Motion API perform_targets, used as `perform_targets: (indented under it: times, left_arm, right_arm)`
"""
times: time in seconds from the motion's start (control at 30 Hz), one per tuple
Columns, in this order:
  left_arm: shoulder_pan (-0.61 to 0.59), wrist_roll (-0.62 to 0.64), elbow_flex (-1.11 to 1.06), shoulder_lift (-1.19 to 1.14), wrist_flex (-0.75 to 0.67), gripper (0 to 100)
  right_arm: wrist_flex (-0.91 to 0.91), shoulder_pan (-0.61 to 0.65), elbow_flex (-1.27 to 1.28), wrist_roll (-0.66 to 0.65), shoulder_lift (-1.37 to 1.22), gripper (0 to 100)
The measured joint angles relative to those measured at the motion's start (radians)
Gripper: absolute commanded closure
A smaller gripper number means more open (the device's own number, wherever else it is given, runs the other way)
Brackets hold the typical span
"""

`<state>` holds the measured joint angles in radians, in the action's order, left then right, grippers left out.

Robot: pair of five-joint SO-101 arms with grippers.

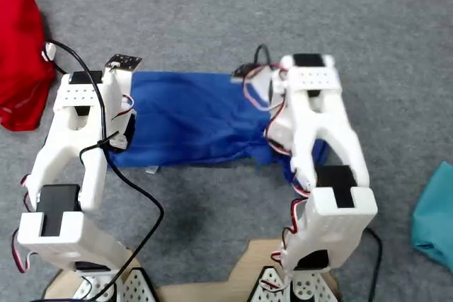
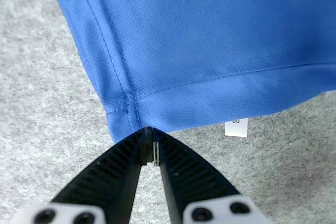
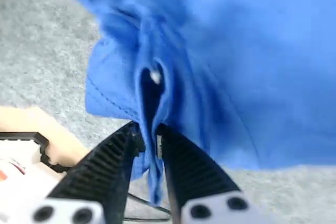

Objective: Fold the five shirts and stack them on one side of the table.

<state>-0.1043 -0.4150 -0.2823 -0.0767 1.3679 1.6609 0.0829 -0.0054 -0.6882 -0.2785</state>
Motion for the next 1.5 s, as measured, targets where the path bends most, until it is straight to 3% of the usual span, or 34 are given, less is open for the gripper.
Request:
perform_targets:
  times: [0.5,0.83,1.1,1.33,1.5]
  left_arm:
    - [0.0,0.0,0.0,0.0,0.0,98]
    - [0.0,0.0,-0.025,0.0,-0.034,98]
    - [0.0,0.0,-0.025,0.0,-0.034,98]
    - [0.0,0.0,-0.029,0.0,-0.034,98]
    - [0.0,0.0,-0.029,0.0,-0.034,98]
  right_arm:
    - [0.103,0.0,-0.454,-0.129,-0.311,99.4]
    - [0.103,0.0,-0.562,-0.193,-0.328,99.1]
    - [0.103,0.0,-0.647,-0.193,-0.331,73.0]
    - [0.103,0.008,-0.674,-0.193,-0.331,79.1]
    - [0.103,0.025,-0.592,-0.193,-0.288,95.5]
